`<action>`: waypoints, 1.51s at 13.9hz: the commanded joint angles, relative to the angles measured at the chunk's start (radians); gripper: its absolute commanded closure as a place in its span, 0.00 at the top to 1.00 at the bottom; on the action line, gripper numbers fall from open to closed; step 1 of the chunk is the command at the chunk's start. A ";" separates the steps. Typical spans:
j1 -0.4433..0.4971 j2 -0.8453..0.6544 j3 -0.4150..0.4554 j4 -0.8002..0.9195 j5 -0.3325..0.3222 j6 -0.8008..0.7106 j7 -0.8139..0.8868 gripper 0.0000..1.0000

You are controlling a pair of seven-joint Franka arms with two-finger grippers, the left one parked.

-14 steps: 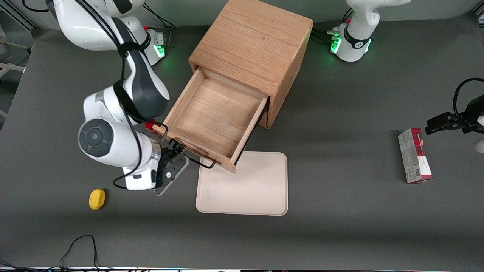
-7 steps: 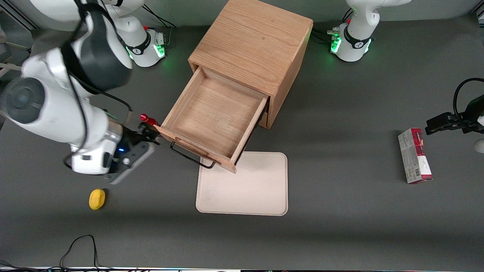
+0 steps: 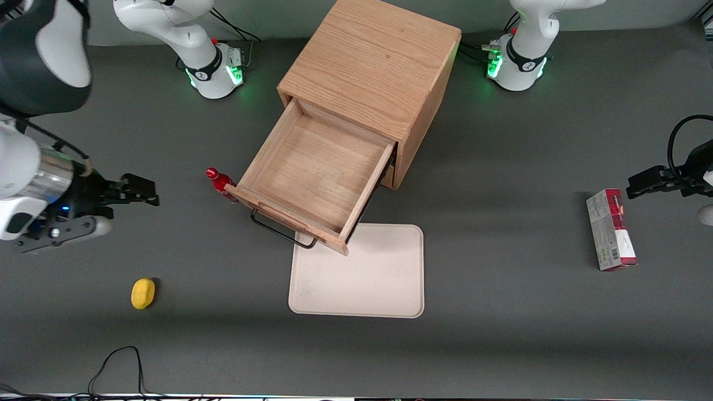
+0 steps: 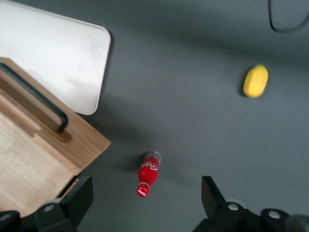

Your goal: Open upper drawer

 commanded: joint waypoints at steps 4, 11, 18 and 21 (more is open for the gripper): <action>-0.154 -0.219 0.078 -0.305 -0.042 0.151 0.042 1.00; -0.160 -0.274 0.076 -0.398 -0.135 0.234 0.042 1.00; -0.160 -0.250 0.070 -0.359 -0.164 0.231 0.035 1.00; -0.162 -0.235 0.065 -0.339 -0.165 0.231 0.036 1.00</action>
